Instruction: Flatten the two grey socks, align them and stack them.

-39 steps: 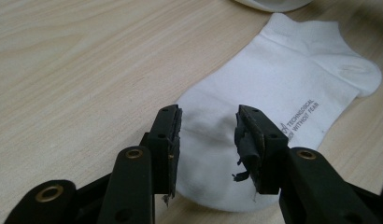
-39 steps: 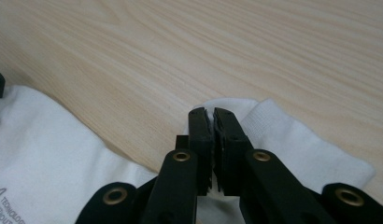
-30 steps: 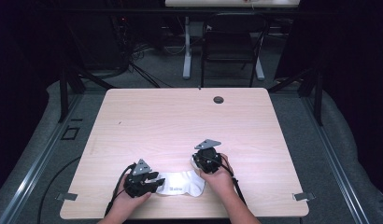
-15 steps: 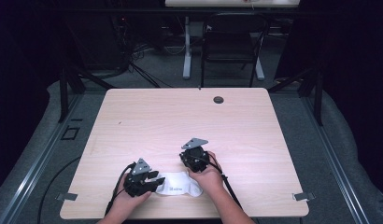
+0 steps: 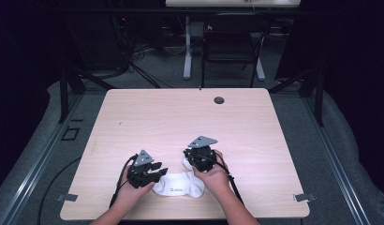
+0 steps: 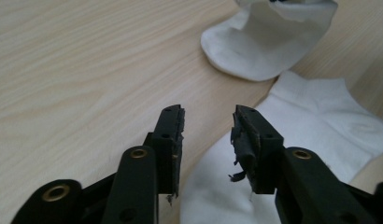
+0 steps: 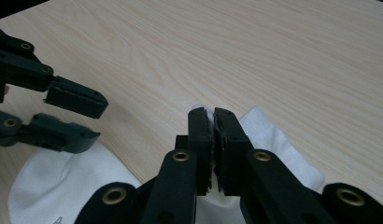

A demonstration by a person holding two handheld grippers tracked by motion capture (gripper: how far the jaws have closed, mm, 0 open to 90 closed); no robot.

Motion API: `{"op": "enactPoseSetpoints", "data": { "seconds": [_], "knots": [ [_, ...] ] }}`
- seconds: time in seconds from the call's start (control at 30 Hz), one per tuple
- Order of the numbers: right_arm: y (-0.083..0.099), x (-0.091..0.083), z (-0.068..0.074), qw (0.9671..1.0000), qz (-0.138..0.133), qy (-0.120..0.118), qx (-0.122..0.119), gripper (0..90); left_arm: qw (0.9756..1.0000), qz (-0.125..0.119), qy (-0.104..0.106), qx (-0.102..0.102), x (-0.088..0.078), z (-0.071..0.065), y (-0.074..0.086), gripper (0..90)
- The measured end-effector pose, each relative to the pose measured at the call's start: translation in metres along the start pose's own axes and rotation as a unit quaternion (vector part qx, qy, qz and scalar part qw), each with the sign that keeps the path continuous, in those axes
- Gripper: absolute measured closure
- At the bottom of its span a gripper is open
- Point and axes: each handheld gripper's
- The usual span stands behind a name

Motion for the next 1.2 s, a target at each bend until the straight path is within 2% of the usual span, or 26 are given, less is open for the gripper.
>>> {"op": "enactPoseSetpoints", "data": {
  "seconds": [0.03, 0.07, 0.1, 0.2, 0.23, 0.4, 0.47, 0.57, 0.67, 0.8, 0.83, 0.97, 1.07, 1.2],
  "knots": [
    [0.001, -0.002, -0.001, 1.0, -0.004, 0.0, 0.001, 86.0, 1.0, -0.001, 0.004, 0.0, 0.006, -0.003, -0.006, 66.9],
    [0.001, -0.002, -0.001, 1.0, -0.004, 0.0, 0.001, 86.0, 1.0, -0.001, 0.004, 0.0, 0.006, -0.003, -0.006, 73.4],
    [0.002, -0.005, -0.003, 1.0, -0.007, 0.001, 0.001, 85.9, 1.0, -0.002, 0.005, 0.005, 0.009, -0.005, -0.009, 73.4],
    [0.005, -0.01, -0.007, 0.9999, -0.014, 0.002, 0.01, 85.8, 0.9998, -0.006, 0.018, 0.001, 0.021, -0.014, -0.02, 82.0],
    [0.007, -0.011, -0.008, 0.9998, -0.016, 0.002, 0.014, 85.8, 0.9997, -0.005, 0.023, 0.005, 0.027, -0.018, -0.024, 84.3],
    [0.012, -0.016, -0.013, 0.9995, -0.019, 0.003, 0.024, 85.9, 0.9996, -0.003, 0.024, 0.016, 0.045, -0.031, -0.038, 88.4],
    [0.013, -0.017, -0.014, 0.9994, -0.022, 0.001, 0.025, 86.0, 0.9996, -0.01, 0.025, 0.01, 0.051, -0.034, -0.041, 88.9],
    [0.015, -0.019, -0.014, 0.9993, -0.027, 0.0, 0.026, 86.0, 0.9998, 0.004, 0.015, 0.012, 0.061, -0.036, -0.043, 89.3],
    [0.017, -0.02, -0.015, 0.9993, -0.027, -0.002, 0.026, 86.0, 0.9997, 0.016, 0.014, 0.015, 0.068, -0.036, -0.043, 89.2],
    [0.018, -0.024, -0.016, 0.9991, -0.033, -0.003, 0.028, 86.0, 0.9986, 0.046, 0.001, 0.027, 0.076, -0.035, -0.038, 89.1],
    [0.018, -0.025, -0.017, 0.9991, -0.033, -0.005, 0.028, 86.0, 0.9988, 0.042, 0.004, 0.023, 0.076, -0.034, -0.037, 89.4],
    [0.02, -0.036, -0.018, 0.9986, -0.044, -0.005, 0.027, 86.0, 0.9982, 0.054, -0.019, 0.017, 0.073, -0.028, -0.037, 89.6],
    [0.022, -0.043, -0.019, 0.9987, -0.045, -0.003, 0.024, 86.0, 0.998, 0.057, -0.025, 0.013, 0.07, -0.022, -0.035, 89.7],
    [0.034, -0.05, -0.029, 0.9991, -0.029, 0.013, 0.026, 86.0, 0.9976, 0.059, -0.035, 0.005, 0.067, -0.016, -0.033, 89.7]
  ]
}}
Point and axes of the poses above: each handheld gripper's, and its own axes: x roughly forward along the jaws, y roughly out of its underside, z roughly to its left, and after that the axes turned 10 degrees about -y, right-handed
